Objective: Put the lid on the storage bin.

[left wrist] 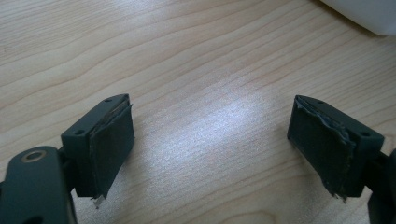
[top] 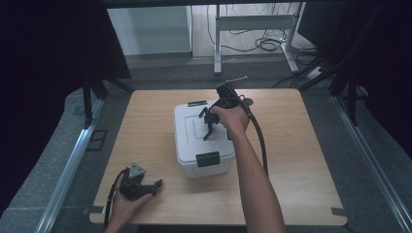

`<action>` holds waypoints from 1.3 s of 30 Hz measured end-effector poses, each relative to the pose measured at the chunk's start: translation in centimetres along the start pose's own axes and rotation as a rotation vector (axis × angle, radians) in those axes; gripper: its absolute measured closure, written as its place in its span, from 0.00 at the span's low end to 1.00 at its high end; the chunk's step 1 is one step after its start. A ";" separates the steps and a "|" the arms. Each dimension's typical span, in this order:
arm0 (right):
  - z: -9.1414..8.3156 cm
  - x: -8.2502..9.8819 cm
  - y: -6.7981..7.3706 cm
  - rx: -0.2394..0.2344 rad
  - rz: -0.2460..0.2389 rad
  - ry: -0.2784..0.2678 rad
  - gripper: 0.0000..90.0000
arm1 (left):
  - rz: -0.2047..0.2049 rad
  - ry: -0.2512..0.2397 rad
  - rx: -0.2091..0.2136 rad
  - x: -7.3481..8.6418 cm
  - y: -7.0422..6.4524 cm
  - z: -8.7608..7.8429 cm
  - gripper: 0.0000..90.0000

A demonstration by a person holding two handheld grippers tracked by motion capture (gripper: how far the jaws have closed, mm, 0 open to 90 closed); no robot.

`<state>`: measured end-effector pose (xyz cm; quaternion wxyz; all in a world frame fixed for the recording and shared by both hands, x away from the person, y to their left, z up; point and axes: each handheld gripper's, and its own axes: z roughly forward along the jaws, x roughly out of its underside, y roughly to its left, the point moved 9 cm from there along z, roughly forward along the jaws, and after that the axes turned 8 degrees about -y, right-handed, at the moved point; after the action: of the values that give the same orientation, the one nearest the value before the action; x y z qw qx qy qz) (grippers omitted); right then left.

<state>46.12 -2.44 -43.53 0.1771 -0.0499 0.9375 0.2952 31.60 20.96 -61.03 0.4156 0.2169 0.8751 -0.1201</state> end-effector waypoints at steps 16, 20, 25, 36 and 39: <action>-4.8 -0.6 -1.8 -0.004 -0.165 -0.105 0.57 | -0.006 -0.001 0.001 0.0 -0.1 0.0 0.16; -5.4 -0.1 -2.6 -0.014 -0.191 -0.109 0.56 | -0.002 0.000 0.000 0.0 0.0 0.0 0.16; -6.0 0.8 -3.4 -0.037 -0.202 -0.116 0.56 | -0.003 -0.002 -0.002 0.0 0.0 0.0 0.16; -6.9 2.6 -5.8 -0.051 -0.225 -0.134 0.56 | -0.004 -0.002 -0.004 0.0 0.0 0.0 0.16; -7.2 2.9 -6.4 -0.049 -0.238 -0.137 0.56 | -0.006 -0.005 -0.004 0.0 -0.1 0.0 0.16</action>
<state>42.47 -11.74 -42.54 0.2732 -0.1450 0.9031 0.2978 31.58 20.91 -61.02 0.4177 0.2132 0.8750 -0.1199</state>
